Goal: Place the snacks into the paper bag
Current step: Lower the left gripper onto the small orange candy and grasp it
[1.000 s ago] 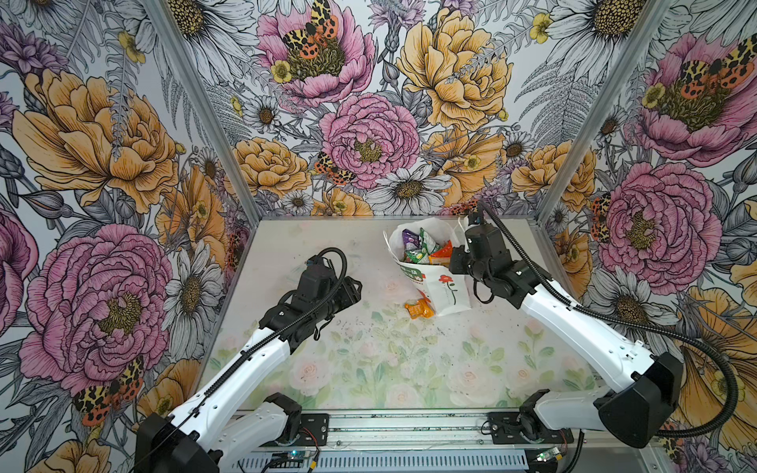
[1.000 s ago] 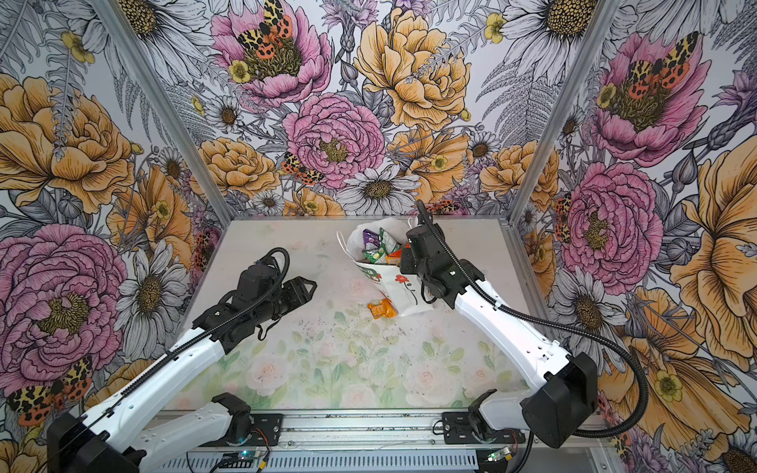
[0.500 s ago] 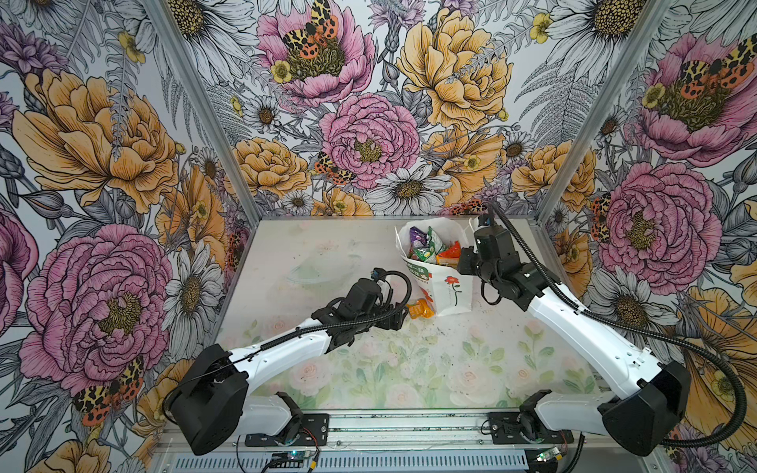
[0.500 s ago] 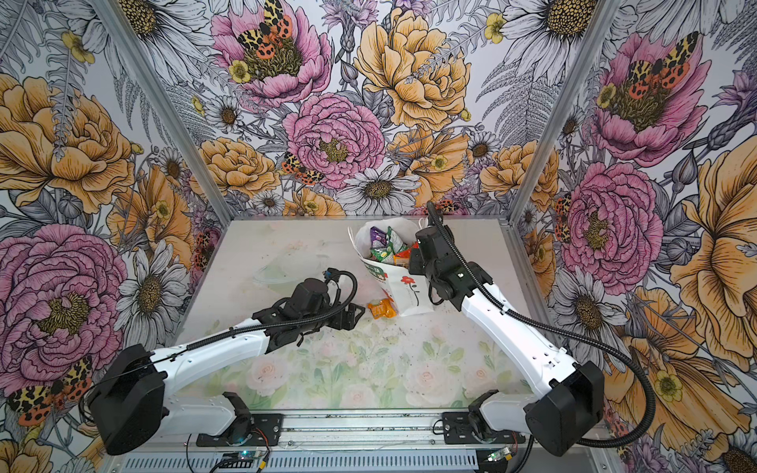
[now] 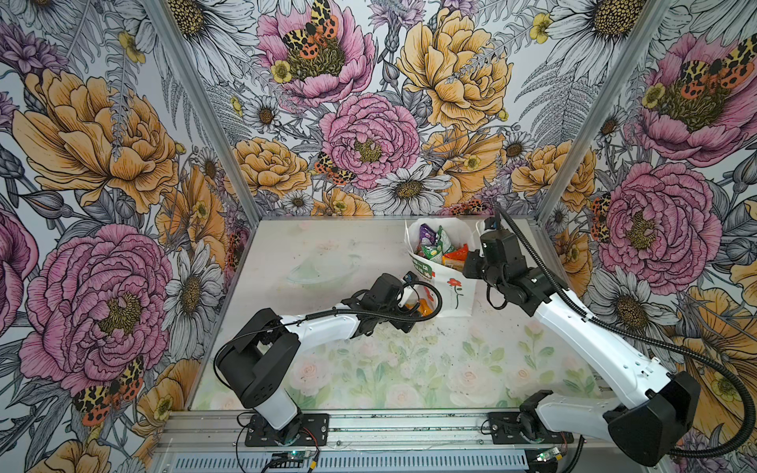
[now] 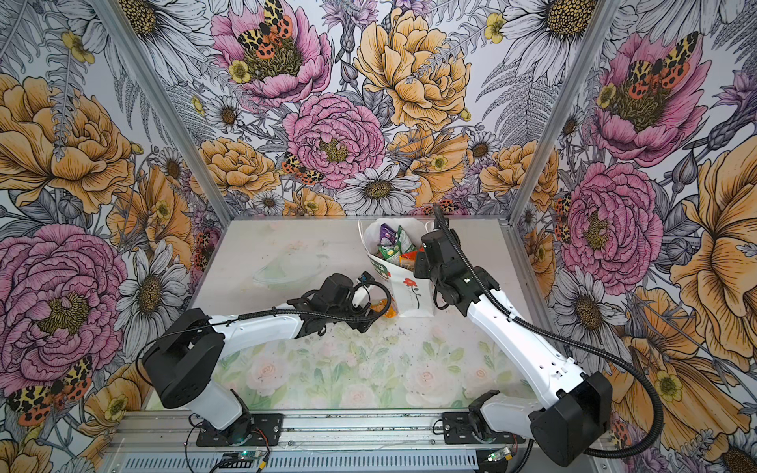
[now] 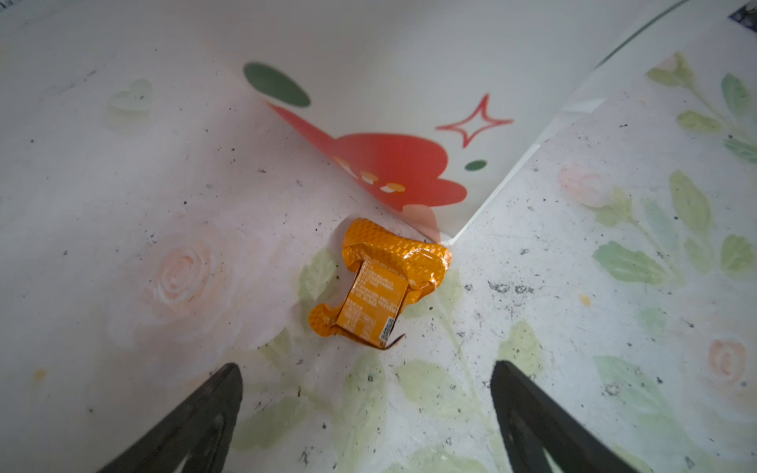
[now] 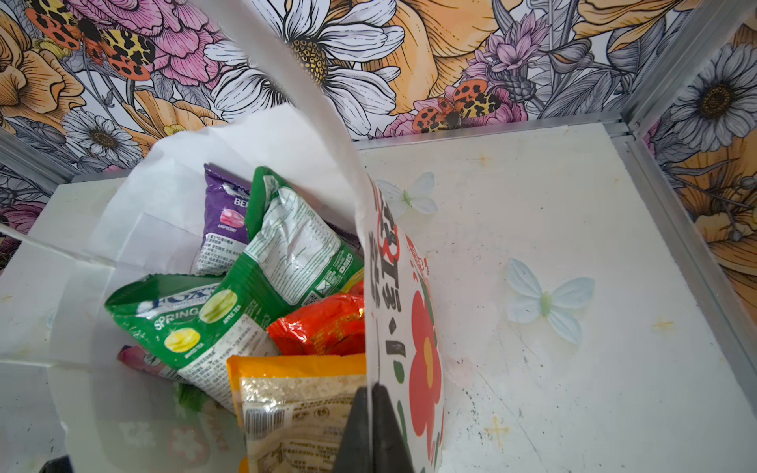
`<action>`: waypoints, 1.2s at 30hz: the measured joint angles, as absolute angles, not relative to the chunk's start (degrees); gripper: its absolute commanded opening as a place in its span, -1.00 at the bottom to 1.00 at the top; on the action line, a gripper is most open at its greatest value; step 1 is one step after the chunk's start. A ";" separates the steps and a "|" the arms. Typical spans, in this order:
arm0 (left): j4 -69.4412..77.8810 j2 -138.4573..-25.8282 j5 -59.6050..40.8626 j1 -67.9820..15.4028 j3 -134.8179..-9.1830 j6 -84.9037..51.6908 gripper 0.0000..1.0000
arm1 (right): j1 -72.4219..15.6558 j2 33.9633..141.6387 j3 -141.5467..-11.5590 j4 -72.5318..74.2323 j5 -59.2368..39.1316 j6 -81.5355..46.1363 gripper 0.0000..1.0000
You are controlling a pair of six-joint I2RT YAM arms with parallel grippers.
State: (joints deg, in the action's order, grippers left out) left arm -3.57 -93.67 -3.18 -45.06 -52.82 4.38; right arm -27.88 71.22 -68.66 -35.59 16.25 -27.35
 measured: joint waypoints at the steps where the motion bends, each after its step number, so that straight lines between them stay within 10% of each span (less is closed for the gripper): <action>1: -3.62 -94.48 -3.75 -44.97 -53.82 5.28 0.92 | -27.79 71.22 -68.66 -35.66 16.27 -27.35 -1.00; 21: -16.73 -108.84 -7.73 -44.42 -66.72 14.17 0.61 | -26.92 70.83 -68.40 -36.69 17.28 -27.33 -1.00; 36: -18.72 -111.04 -5.41 -45.15 -67.72 14.50 -0.22 | -26.92 70.83 -68.40 -36.88 17.28 -27.35 -1.00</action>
